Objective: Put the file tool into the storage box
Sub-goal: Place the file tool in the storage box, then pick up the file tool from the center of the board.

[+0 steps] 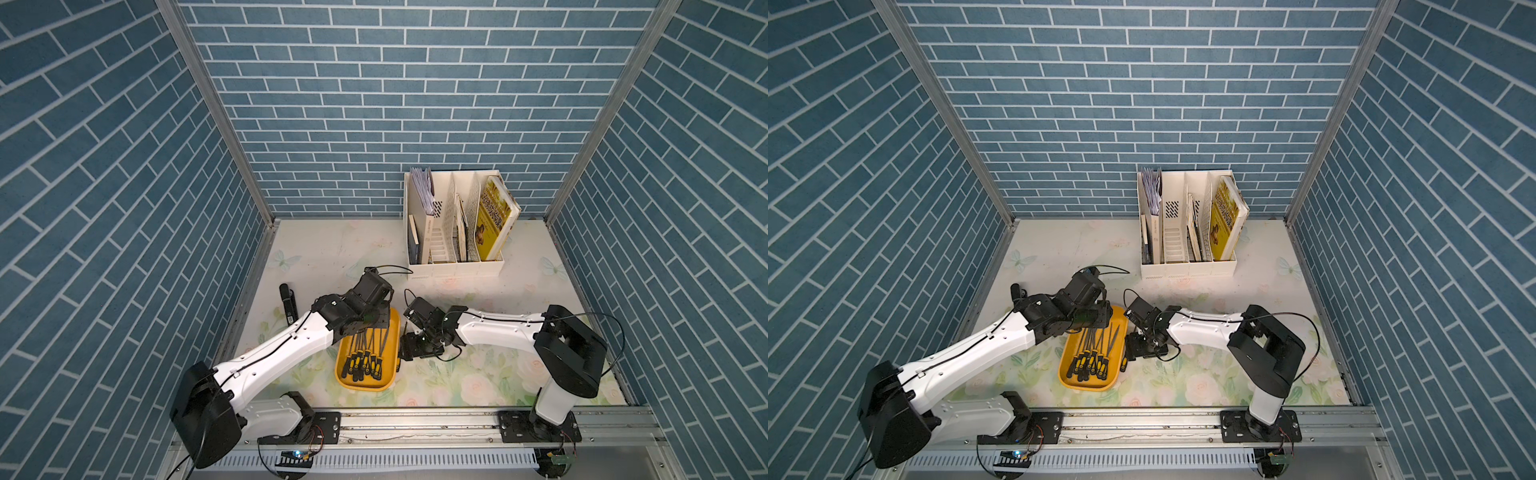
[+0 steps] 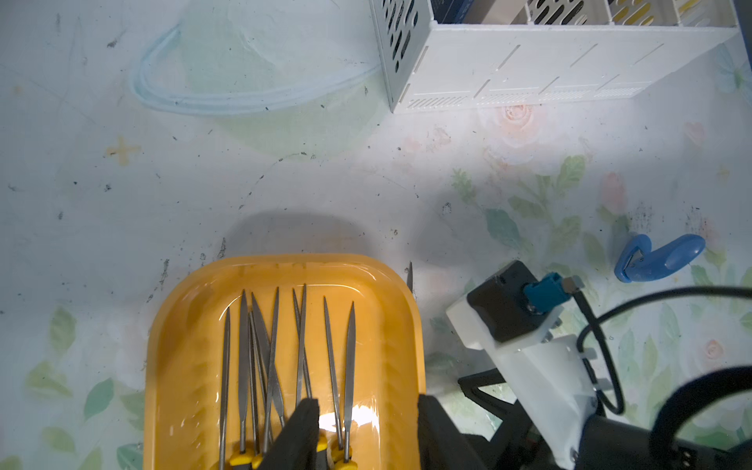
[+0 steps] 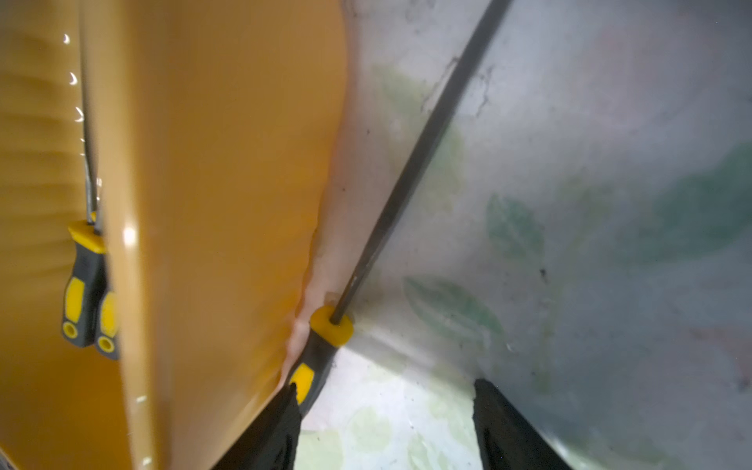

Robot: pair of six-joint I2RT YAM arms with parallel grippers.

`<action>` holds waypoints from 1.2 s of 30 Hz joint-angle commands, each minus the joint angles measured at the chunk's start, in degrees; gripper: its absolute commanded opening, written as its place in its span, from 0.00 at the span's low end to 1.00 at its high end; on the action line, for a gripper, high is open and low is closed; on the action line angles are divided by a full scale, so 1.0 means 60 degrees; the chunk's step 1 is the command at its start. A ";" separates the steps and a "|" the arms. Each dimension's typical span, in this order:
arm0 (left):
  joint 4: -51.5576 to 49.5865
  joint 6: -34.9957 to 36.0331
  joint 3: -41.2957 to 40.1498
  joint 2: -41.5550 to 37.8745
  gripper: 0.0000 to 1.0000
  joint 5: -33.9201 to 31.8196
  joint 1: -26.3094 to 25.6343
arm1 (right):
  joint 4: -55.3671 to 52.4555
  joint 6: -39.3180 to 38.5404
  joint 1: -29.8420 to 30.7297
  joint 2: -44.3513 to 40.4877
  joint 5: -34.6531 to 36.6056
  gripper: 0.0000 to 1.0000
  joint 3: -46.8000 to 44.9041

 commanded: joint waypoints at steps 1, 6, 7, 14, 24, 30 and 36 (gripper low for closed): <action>-0.0371 -0.0066 -0.0170 -0.0231 0.44 -0.0206 0.0079 | -0.0111 0.0308 0.0150 0.0354 0.0231 0.70 0.0368; -0.0429 0.0006 -0.0351 -0.0524 0.44 -0.0203 0.0343 | -0.0226 0.0321 0.0274 0.0642 0.0294 0.69 0.0580; -0.0443 0.0041 -0.0388 -0.0601 0.44 -0.0179 0.0431 | -0.0279 0.0321 0.0309 0.0700 0.0362 0.69 0.0613; -0.0605 0.0211 -0.0430 -0.0911 0.44 -0.0153 0.0740 | -0.1014 0.0189 0.0363 0.1055 0.1013 0.68 0.0749; -0.0834 0.0483 -0.0542 -0.1362 0.45 -0.0029 0.1306 | -0.1548 0.0217 0.0579 0.1210 0.1810 0.67 0.0912; -0.0825 0.0550 -0.0678 -0.1546 0.45 0.0088 0.1550 | -0.1584 0.0380 0.0794 0.1370 0.2000 0.66 0.0911; -0.0940 0.0600 -0.0626 -0.1594 0.45 0.0110 0.1640 | -0.2018 0.0388 0.0887 0.1643 0.2607 0.65 0.0961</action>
